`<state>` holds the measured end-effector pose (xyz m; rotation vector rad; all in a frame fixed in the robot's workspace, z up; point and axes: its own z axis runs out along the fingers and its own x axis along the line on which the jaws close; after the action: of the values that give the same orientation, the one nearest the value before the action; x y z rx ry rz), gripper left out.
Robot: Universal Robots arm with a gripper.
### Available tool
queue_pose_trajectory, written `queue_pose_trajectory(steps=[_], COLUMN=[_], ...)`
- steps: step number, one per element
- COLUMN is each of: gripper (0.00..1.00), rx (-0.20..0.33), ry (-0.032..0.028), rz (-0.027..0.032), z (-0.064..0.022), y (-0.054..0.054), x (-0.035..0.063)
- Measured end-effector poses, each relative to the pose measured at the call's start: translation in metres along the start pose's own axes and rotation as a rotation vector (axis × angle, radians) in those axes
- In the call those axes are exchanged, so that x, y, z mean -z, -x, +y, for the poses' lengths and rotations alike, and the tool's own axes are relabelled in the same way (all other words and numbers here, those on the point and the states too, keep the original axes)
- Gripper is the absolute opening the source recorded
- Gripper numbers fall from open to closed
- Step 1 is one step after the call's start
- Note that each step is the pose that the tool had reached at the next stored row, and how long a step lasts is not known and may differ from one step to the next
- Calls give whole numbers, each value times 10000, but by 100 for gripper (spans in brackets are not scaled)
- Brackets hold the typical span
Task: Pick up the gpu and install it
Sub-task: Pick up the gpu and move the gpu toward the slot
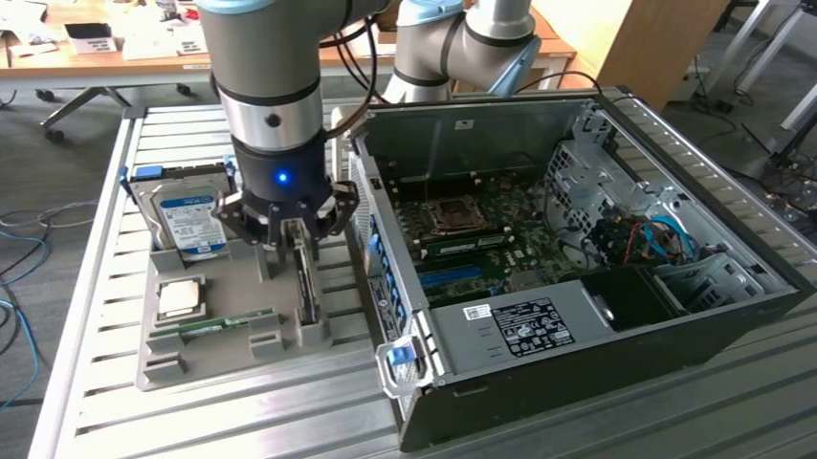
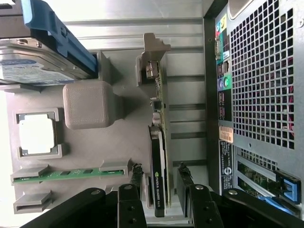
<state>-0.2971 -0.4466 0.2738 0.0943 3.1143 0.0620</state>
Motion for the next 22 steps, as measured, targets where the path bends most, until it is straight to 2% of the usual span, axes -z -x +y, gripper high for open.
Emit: queue_pose_trajectory(steps=[5, 11, 22], gripper=[43, 43, 43], rx=[1, 0, 1], ry=[-2, -2, -2], rz=[2, 3, 3], z=[-3, -3, 5], y=[-1, 10, 6], x=[-70, -102, -257])
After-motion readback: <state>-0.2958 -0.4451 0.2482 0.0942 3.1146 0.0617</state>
